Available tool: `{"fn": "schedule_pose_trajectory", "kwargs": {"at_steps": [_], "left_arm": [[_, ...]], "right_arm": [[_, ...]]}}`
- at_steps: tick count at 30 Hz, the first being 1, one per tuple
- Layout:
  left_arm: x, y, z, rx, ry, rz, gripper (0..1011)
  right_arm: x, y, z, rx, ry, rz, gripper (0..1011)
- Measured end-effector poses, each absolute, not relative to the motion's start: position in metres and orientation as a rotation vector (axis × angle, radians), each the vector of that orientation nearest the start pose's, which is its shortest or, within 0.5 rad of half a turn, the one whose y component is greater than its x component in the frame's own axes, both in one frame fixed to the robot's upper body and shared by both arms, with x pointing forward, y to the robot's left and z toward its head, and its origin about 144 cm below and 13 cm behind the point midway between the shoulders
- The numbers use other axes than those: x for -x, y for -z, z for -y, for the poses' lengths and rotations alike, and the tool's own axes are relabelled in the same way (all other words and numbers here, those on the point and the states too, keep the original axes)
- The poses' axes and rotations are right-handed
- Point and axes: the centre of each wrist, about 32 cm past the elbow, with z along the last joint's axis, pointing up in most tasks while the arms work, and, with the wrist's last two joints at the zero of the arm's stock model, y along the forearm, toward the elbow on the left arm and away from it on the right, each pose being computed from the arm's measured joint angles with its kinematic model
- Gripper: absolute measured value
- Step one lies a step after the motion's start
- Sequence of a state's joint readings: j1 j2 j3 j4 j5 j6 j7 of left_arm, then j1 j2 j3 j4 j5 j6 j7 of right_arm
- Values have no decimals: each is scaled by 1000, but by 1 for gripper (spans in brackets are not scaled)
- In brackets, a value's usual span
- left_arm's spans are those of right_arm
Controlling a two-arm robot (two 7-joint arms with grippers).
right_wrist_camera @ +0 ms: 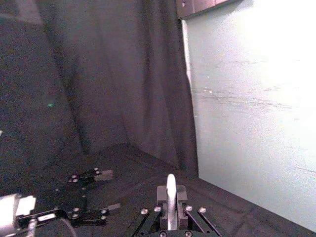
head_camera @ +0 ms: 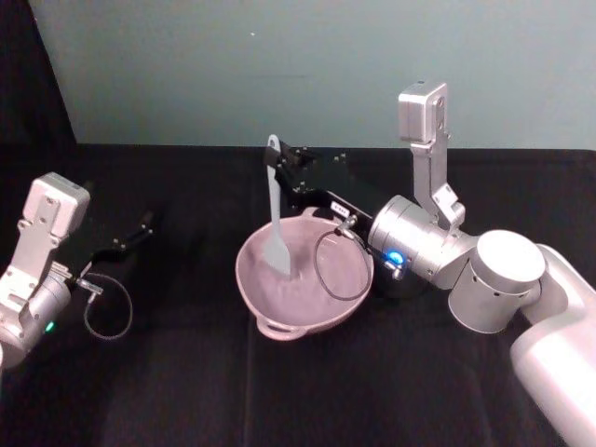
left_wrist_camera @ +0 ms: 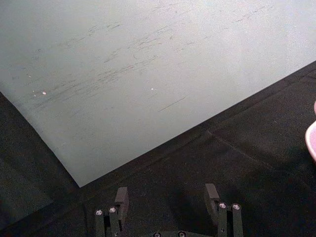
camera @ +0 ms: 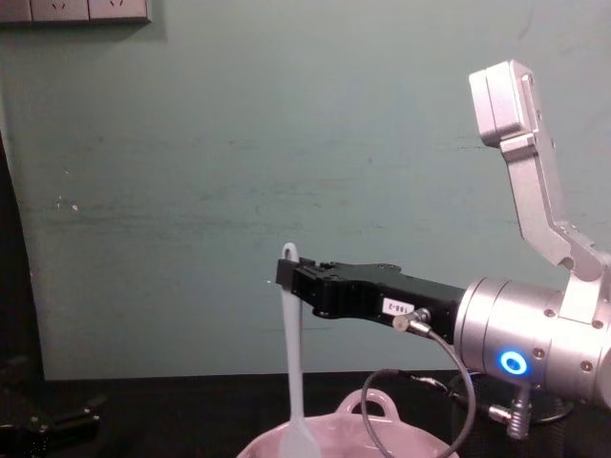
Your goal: Use the one hand to pick up the spoon and stir the clear water in the bowl.
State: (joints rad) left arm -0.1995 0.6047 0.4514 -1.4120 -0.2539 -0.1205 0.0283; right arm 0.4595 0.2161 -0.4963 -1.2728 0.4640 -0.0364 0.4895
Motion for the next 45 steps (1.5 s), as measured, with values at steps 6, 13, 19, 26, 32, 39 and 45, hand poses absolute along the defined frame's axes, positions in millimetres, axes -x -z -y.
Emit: {"fn": "schedule_pose_trajectory", "kwargs": {"at_steps": [6,13,19,26,32,39,45], "left_arm": [[-489,-1140,-310,-304,-1248,285,1011],[-489,-1140,-310,-304,-1248,285,1011],[-489,-1140,-310,-304,-1248,285,1011],[-489,-1140,-310,-305,-1248,285,1011],[-489,-1140,-310,-305,-1248,285,1011],[-489,-1140,-310,-304,-1248,285,1011],[-489,-1140,-310,-305,-1248,285,1011]], "right_arm": [[-568,-1194,175,-94,721,5,110],[-562,-1197,190,-95,750,21,110],[-550,-1198,202,-82,761,30,110],[-536,-1197,204,-77,749,33,110],[-529,-1195,195,-82,720,29,110],[-531,-1191,181,-90,689,16,110],[-542,-1189,169,-101,678,6,110]]}}
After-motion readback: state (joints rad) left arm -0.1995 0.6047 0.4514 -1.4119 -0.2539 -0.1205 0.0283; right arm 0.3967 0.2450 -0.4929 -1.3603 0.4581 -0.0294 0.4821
